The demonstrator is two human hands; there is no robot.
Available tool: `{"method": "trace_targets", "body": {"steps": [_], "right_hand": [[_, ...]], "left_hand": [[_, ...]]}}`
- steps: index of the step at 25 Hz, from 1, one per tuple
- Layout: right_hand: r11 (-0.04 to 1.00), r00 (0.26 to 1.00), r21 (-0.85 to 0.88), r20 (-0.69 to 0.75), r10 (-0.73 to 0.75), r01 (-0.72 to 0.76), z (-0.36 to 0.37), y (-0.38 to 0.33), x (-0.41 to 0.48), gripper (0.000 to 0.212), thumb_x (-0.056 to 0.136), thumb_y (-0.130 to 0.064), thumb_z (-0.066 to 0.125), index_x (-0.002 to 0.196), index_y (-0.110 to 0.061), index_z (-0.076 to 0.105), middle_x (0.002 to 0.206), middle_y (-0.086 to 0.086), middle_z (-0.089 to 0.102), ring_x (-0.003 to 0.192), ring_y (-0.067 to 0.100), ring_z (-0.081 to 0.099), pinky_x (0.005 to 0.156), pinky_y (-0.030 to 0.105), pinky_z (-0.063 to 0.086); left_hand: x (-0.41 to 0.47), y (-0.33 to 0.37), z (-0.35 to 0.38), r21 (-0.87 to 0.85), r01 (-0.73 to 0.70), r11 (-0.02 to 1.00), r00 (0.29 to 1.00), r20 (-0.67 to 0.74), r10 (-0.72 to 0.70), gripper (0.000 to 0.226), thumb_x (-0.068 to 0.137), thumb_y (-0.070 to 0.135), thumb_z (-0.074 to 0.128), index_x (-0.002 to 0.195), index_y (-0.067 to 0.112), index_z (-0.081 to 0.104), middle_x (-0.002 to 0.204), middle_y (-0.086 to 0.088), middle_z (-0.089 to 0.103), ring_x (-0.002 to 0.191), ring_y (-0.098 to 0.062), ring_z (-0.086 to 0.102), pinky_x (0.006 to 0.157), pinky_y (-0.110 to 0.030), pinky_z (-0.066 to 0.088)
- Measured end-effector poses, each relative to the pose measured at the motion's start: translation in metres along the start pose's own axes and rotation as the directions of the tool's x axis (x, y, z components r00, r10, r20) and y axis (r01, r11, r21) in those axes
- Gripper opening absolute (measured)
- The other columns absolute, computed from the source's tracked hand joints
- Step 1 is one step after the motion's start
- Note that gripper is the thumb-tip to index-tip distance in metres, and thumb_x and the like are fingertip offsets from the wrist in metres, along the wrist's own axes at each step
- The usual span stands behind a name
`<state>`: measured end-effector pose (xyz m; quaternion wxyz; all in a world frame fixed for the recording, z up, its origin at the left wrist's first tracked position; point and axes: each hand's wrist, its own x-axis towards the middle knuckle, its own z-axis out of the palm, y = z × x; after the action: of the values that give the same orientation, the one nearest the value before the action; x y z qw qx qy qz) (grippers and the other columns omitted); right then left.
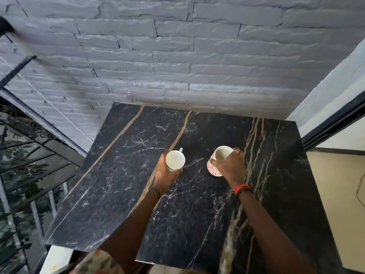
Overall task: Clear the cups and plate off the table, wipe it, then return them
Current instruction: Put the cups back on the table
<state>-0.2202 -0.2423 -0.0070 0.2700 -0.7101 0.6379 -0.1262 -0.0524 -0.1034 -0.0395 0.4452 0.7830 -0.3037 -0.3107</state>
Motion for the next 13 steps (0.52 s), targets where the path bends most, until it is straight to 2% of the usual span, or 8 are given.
{"method": "trace_targets", "body": {"steps": [3, 5, 8, 10, 12, 13], "right_hand": [[0.999, 1.000, -0.048, -0.011, 0.017, -0.017, -0.003, 0.001, 0.027, 0.094, 0.064, -0.046, 0.082, 0.133, -0.002, 0.036, 0.133, 0.017, 0.042, 0.122, 0.036, 0.045, 0.091, 0.047, 0.050], [0.999, 1.000, -0.048, -0.017, 0.018, -0.019, -0.005, -0.001, 0.040, 0.091, 0.065, -0.045, 0.081, 0.137, -0.015, 0.035, 0.131, 0.017, 0.041, 0.120, 0.036, 0.046, 0.085, 0.045, 0.051], [0.998, 1.000, -0.068, -0.008, -0.007, 0.007, -0.005, -0.004, 0.054, 0.077, 0.067, -0.047, 0.078, 0.132, -0.030, 0.040, 0.126, 0.017, 0.039, 0.112, 0.037, 0.049, 0.078, 0.043, 0.052], [0.997, 1.000, -0.080, -0.005, 0.011, -0.011, -0.004, -0.006, 0.061, 0.073, 0.067, -0.048, 0.077, 0.128, -0.030, 0.042, 0.124, 0.016, 0.038, 0.110, 0.037, 0.049, 0.081, 0.044, 0.054], [0.995, 1.000, -0.094, -0.017, 0.022, -0.023, -0.002, -0.010, 0.065, 0.074, 0.068, -0.050, 0.076, 0.129, -0.028, 0.040, 0.125, 0.017, 0.038, 0.112, 0.037, 0.048, 0.083, 0.047, 0.054], [0.994, 0.999, -0.105, -0.022, 0.024, -0.026, -0.001, -0.011, 0.066, 0.077, 0.068, -0.052, 0.076, 0.130, -0.027, 0.039, 0.126, 0.018, 0.037, 0.113, 0.037, 0.047, 0.084, 0.047, 0.054]], "left_hand": [[0.024, 0.011, 0.019, -0.018, 0.015, 1.000, 1.000, -0.009, -0.015, 0.075, 0.078, 0.008, 0.079, 0.139, 0.009, 0.036, 0.136, -0.012, 0.048, 0.127, -0.024, 0.047, 0.108, -0.044, 0.044], [0.039, 0.016, 0.029, -0.042, 0.026, 0.999, 0.999, -0.018, -0.027, 0.074, 0.076, 0.008, 0.080, 0.137, 0.010, 0.037, 0.134, -0.013, 0.050, 0.125, -0.026, 0.048, 0.105, -0.044, 0.047], [0.063, 0.016, 0.037, -0.056, 0.026, 0.998, 0.999, 0.022, -0.025, 0.076, 0.076, 0.013, 0.081, 0.137, 0.013, 0.035, 0.133, -0.011, 0.049, 0.123, -0.023, 0.049, 0.102, -0.040, 0.050], [0.077, 0.014, 0.040, -0.052, 0.025, 0.998, 0.998, 0.052, -0.023, 0.076, 0.077, 0.014, 0.081, 0.137, 0.016, 0.034, 0.130, -0.007, 0.048, 0.119, -0.018, 0.048, 0.095, -0.024, 0.050], [0.088, 0.012, 0.040, -0.055, 0.019, 0.998, 0.998, 0.062, -0.016, 0.076, 0.076, 0.011, 0.080, 0.135, 0.016, 0.033, 0.125, -0.003, 0.047, 0.112, -0.014, 0.048, 0.081, -0.005, 0.046], [0.093, 0.011, 0.039, -0.056, 0.020, 0.998, 0.998, 0.061, -0.016, 0.075, 0.076, 0.010, 0.080, 0.135, 0.016, 0.033, 0.123, -0.002, 0.046, 0.110, -0.013, 0.047, 0.073, 0.000, 0.044]]}}
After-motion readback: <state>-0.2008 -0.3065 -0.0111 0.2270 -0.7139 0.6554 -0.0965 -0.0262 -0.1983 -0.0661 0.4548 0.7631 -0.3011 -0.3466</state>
